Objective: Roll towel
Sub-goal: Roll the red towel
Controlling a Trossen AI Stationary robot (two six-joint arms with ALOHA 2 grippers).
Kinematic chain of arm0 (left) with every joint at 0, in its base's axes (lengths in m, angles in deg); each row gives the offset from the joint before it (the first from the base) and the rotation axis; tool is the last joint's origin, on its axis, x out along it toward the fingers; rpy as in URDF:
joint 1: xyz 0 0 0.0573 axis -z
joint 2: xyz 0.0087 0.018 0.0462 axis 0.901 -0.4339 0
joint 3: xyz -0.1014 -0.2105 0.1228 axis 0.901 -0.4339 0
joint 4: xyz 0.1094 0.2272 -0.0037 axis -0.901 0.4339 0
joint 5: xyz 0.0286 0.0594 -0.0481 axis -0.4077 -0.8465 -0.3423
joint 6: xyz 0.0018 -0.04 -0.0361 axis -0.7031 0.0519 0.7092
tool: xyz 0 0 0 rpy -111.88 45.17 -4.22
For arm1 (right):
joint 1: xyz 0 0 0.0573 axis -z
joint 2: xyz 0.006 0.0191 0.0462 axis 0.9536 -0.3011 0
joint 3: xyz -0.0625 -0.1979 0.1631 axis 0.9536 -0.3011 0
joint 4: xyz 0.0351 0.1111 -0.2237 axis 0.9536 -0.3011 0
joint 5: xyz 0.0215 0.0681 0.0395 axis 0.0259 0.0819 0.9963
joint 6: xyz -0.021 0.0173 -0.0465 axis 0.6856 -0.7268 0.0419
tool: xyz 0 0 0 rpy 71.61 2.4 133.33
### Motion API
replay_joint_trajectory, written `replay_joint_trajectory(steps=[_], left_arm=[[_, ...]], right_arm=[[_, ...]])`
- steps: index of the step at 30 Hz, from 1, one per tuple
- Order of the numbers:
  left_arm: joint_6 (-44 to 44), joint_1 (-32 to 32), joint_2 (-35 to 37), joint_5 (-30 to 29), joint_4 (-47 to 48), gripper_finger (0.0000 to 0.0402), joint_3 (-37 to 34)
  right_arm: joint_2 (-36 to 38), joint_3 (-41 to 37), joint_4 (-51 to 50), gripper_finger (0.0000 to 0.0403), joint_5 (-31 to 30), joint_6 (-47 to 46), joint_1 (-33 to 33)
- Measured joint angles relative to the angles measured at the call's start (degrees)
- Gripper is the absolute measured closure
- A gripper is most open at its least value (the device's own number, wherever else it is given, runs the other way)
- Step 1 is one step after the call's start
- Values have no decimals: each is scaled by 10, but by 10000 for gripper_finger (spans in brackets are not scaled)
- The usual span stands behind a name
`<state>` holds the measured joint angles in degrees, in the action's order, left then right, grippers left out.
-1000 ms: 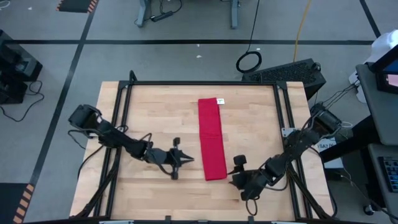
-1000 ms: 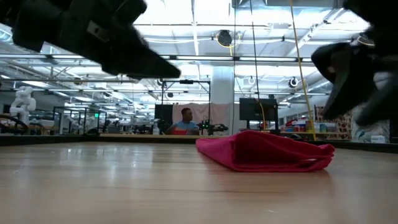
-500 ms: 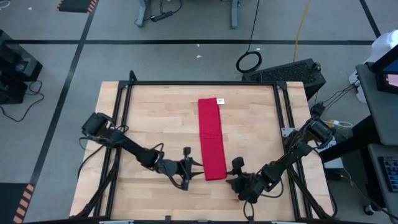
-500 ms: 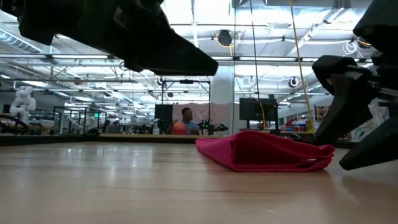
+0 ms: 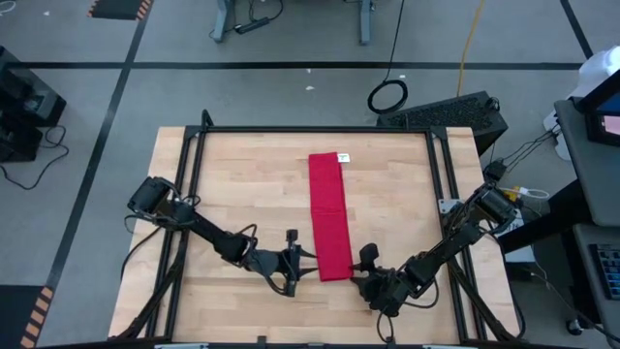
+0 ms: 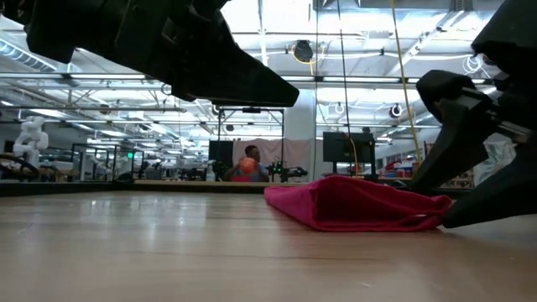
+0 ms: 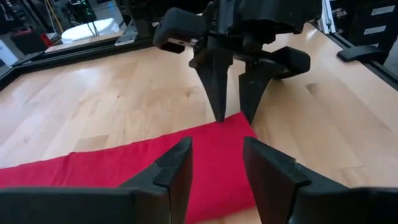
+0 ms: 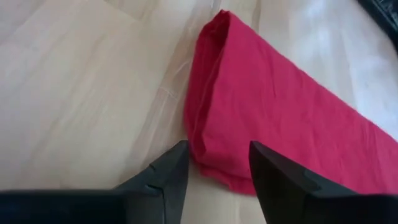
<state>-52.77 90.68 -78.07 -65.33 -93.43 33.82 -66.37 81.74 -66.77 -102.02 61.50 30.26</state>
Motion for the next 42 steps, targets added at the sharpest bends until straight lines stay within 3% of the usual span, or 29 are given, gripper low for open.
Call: replay_joint_trajectory(steps=[6, 11, 14, 23, 32, 36, 42], left_arm=[[1, 0, 0, 0, 0, 253, 0], [73, 3, 0, 0, 12, 253, 0], [73, 16, 0, -2, 31, 253, -1], [-20, 50, 0, -23, 31, 248, -1], [-79, 53, 0, -26, 76, 179, -1], [-96, 55, 0, -28, 99, 169, -1], [-92, 61, 0, -87, 152, 168, -2]], right_arm=[[-1, 0, 3, 286, 58, 1, 24], [-2, 1, 4, 353, 73, -17, 27], [-2, 0, 5, 392, 82, -39, 28], [-3, -1, 24, 398, 91, -70, 29], [39, 0, 45, 401, 83, -81, 52], [59, 0, 46, 401, 84, -86, 69], [72, 0, 47, 401, 85, -106, 90]])
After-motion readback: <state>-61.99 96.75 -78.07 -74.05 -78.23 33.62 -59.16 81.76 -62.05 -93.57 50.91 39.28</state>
